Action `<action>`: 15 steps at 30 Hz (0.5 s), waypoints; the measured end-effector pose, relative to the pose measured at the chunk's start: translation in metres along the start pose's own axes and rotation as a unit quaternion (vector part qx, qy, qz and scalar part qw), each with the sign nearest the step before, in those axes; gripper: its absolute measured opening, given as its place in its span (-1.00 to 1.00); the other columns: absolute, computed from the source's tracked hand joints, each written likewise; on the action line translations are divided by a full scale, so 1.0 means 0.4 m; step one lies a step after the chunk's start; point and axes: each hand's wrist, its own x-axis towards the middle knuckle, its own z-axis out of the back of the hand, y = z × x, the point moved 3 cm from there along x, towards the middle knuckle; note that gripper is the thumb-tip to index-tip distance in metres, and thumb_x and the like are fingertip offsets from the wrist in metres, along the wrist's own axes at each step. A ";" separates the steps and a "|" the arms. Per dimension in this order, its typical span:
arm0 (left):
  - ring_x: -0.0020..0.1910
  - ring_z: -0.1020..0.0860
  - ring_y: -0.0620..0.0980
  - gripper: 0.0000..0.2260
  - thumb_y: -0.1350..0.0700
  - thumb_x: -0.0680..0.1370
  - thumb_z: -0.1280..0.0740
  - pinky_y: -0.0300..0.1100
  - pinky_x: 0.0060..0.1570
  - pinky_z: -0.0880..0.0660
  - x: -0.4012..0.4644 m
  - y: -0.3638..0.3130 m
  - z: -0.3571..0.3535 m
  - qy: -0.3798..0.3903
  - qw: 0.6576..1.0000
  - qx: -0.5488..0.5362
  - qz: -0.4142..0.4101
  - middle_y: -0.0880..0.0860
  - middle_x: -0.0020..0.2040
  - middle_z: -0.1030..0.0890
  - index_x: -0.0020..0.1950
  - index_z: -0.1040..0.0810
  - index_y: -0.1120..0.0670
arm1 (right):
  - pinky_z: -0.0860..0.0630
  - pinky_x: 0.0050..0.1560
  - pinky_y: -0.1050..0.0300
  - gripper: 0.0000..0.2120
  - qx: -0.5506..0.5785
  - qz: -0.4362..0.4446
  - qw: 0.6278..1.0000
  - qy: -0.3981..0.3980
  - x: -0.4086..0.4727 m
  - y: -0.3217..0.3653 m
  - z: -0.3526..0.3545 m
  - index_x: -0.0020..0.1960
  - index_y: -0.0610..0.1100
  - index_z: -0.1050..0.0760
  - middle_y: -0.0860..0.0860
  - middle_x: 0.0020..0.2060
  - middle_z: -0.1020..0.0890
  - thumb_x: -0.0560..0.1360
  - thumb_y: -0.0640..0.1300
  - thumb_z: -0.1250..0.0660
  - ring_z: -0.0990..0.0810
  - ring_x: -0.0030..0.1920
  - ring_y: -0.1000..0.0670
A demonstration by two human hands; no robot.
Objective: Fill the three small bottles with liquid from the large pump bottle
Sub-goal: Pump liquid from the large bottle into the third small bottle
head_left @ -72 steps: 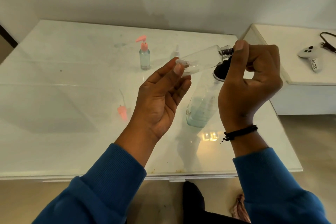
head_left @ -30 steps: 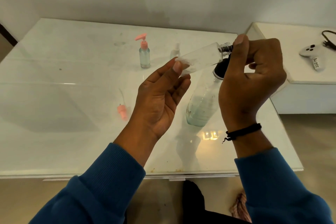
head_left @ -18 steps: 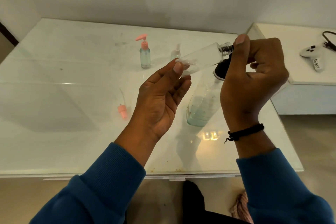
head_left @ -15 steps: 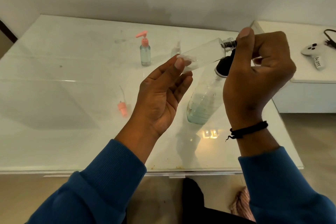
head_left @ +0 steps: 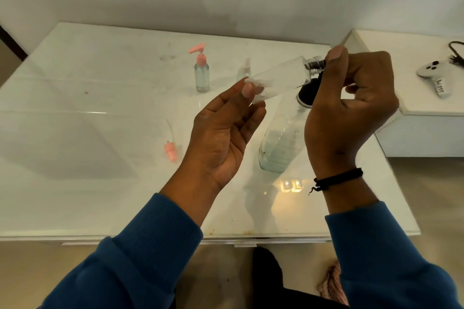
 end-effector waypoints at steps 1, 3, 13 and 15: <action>-0.10 -0.68 -0.05 -0.81 0.17 0.46 -0.42 -0.24 -0.10 -0.62 0.001 -0.001 0.000 0.001 1.000 -0.001 0.001 0.07 0.00 -0.71 0.06 -0.65 0.13 | -0.33 -0.22 0.24 -0.69 -0.002 0.000 1.000 0.002 0.007 0.003 -0.001 -0.29 -0.24 -0.52 -0.06 -0.36 -0.51 0.62 -0.20 -0.33 -0.42 -0.27 -0.01; -0.09 -0.67 -0.04 -0.82 0.17 0.48 -0.41 -0.23 -0.08 -0.62 0.004 0.000 -0.001 0.006 1.000 -0.001 0.001 0.08 0.02 -0.71 0.06 -0.65 0.13 | -0.33 -0.24 0.24 -0.68 -0.004 0.004 1.000 -0.002 0.024 0.008 -0.003 -0.31 -0.23 -0.51 -0.01 -0.36 -0.48 0.61 -0.18 -0.33 -0.44 -0.31 -0.05; -0.10 -0.66 -0.06 -0.75 0.15 0.43 -0.43 -0.25 -0.09 -0.61 0.005 0.002 0.000 0.009 1.000 0.008 -0.002 0.07 0.01 -0.70 0.10 -0.64 0.13 | -0.31 -0.24 0.29 -0.71 0.006 0.006 1.000 -0.002 0.028 0.012 -0.003 -0.29 -0.10 -0.43 0.01 -0.36 -0.45 0.60 -0.21 -0.34 -0.42 -0.31 -0.03; -0.10 -0.66 -0.06 -0.76 0.16 0.46 -0.42 -0.25 -0.09 -0.61 0.005 0.004 -0.001 0.009 1.000 0.008 0.000 0.07 0.03 -0.70 0.11 -0.63 0.14 | -0.30 -0.24 0.34 -0.73 0.014 0.003 1.000 -0.007 0.027 0.014 -0.003 -0.27 -0.08 -0.43 0.01 -0.36 -0.44 0.60 -0.21 -0.34 -0.39 -0.31 0.03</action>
